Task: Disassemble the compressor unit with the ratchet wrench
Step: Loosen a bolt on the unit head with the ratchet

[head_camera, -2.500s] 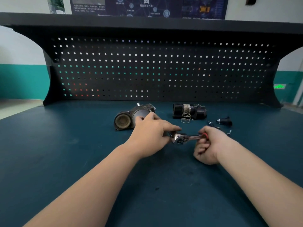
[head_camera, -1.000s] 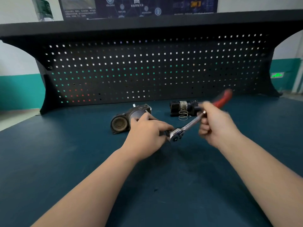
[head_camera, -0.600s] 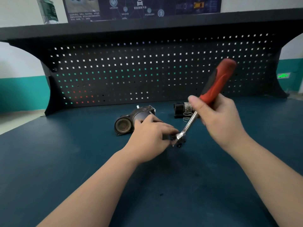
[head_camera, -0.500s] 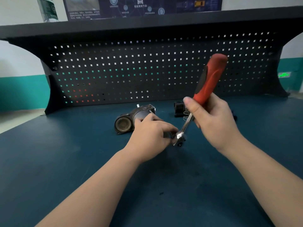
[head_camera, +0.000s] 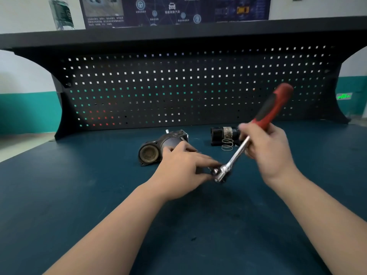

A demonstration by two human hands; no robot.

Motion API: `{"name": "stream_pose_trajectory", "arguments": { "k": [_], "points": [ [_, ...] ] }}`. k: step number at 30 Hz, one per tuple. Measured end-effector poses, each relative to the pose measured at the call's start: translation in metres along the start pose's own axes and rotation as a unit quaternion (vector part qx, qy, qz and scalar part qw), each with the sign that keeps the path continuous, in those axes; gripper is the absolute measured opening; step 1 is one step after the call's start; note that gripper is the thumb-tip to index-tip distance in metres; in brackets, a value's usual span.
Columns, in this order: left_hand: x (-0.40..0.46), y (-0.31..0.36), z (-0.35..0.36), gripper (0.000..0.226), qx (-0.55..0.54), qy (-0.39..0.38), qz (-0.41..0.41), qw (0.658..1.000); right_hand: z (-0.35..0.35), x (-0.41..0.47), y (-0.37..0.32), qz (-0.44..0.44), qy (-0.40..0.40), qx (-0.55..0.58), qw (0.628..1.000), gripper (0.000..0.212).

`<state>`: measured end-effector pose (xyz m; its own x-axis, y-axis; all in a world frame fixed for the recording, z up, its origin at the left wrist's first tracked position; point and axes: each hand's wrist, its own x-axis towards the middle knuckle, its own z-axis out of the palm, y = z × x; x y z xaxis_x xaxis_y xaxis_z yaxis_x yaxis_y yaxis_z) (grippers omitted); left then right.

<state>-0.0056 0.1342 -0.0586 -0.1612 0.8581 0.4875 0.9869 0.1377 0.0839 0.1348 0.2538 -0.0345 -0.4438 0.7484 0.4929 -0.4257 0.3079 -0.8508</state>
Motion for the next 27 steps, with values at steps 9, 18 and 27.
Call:
{"name": "stream_pose_trajectory", "arguments": {
  "k": [9, 18, 27],
  "points": [
    [0.000, 0.001, 0.001, 0.025, 0.005, 0.015, -0.013, 1.000, 0.016, -0.021, 0.017, -0.133, -0.044, -0.131, 0.981, 0.035],
    [0.003, 0.000, 0.003, 0.043, -0.182, 0.152, -0.090, 0.967, 0.002, 0.003, 0.016, -0.040, 0.107, -0.052, 0.992, 0.030],
    [0.005, 0.003, 0.001, 0.046, -0.025, 0.023, -0.077, 0.996, 0.007, 0.010, 0.030, -0.031, 0.125, -0.012, 0.992, 0.031]
  ]
}}
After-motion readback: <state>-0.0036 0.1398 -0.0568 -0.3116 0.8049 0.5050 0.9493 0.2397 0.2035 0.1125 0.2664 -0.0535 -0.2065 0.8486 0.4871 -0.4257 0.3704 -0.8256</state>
